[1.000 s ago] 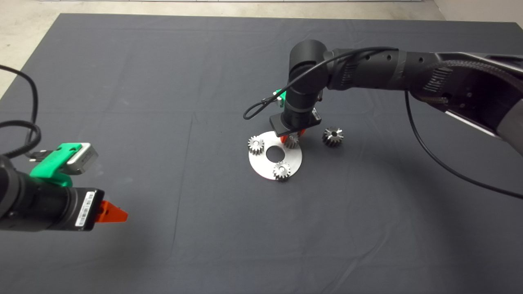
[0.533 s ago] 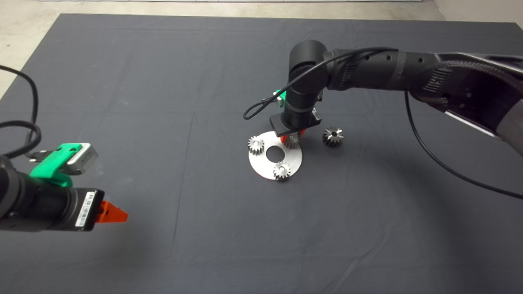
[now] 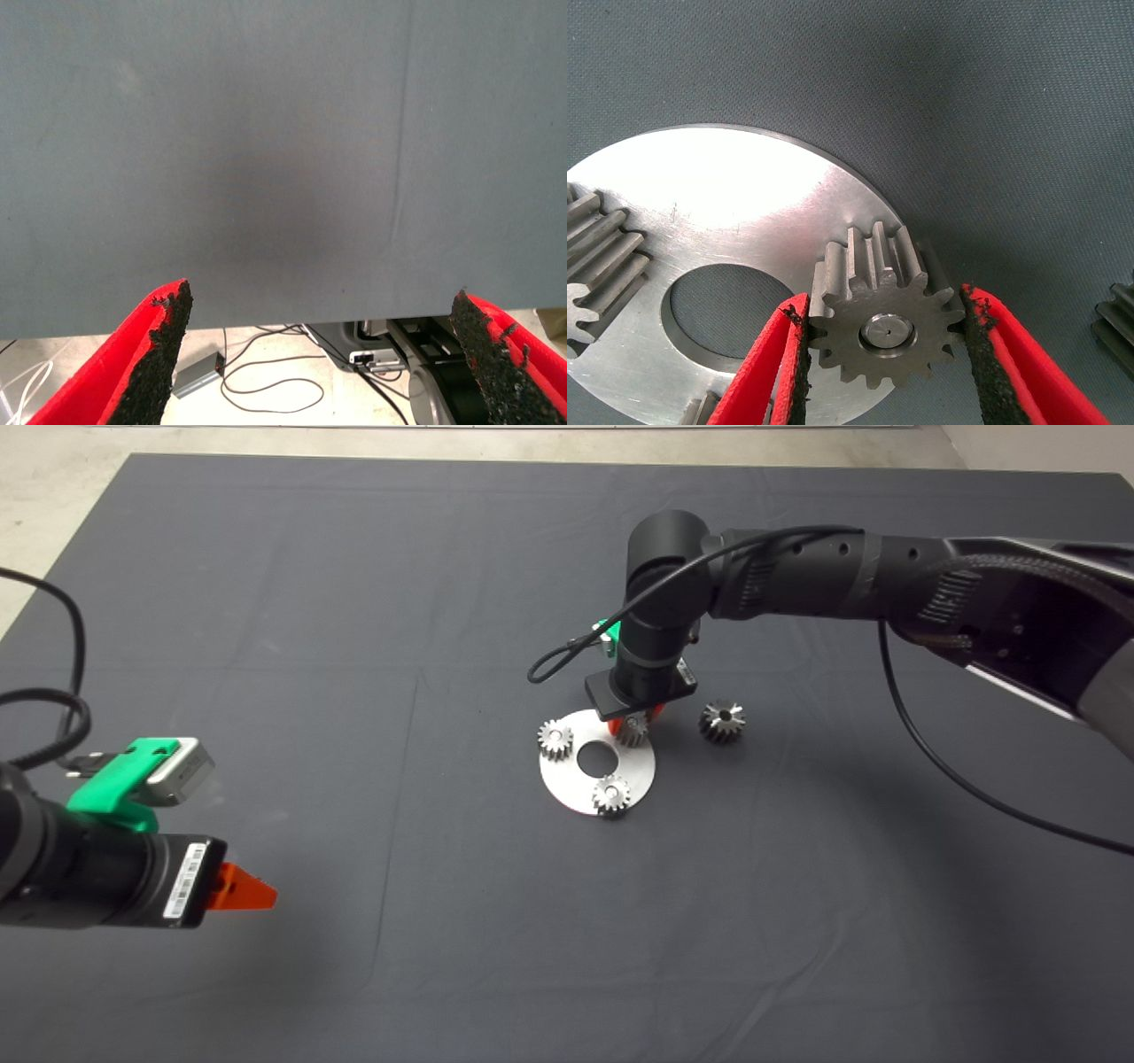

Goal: Remove an incorrectly installed larger gear and replace it with the correct smaller gear

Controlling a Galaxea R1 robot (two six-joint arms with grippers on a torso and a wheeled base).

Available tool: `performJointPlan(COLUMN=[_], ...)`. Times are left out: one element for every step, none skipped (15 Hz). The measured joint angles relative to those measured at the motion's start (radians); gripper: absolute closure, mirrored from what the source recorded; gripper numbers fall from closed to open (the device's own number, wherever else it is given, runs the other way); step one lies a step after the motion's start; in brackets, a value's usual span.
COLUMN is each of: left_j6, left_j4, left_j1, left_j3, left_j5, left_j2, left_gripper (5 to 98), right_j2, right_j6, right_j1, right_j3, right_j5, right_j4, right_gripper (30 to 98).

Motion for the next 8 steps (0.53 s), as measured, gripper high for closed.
performJointPlan(left_j6=[0.000,0.000,0.000,0.000,0.000,0.000,0.000,0.004], left_j4=[0.001,0.000,0.000,0.000,0.000,0.000,0.000,0.000], left_j1=[0.000,0.000,0.000,0.000,0.000,0.000,0.000,0.000], left_j3=[-0.004,-0.005,-0.005,-0.005,-0.005,-0.005,-0.005,-0.006], left_j5=[0.000,0.001,0.000,0.000,0.001,0.000,0.000,0.000], left_j2=[0.000,0.000,0.000,0.000,0.000,0.000,0.000,0.001], left_gripper=[29.2,29.2,29.2,29.2,29.2,29.2,29.2,29.2], right_j2=[-0.001,-0.001,-0.001,-0.001,-0.001,-0.001,-0.001,-0.001], right_j6=[0.003,0.004,0.008,0.011,0.012,0.014,0.015,0.015], right_j1=[0.000,0.000,0.000,0.001,0.004,0.009,0.014,0.018], right_j3=[0.003,0.007,0.010,0.014,0.021,0.028,0.035,0.040], right_j5=[0.000,-0.002,-0.003,-0.004,-0.007,-0.008,-0.006,-0.005], right_j4=[0.000,0.000,0.000,-0.001,-0.001,-0.001,-0.001,-0.001], right_gripper=[87.3,87.1,86.1,84.3,84.3,82.2,79.7,79.1])
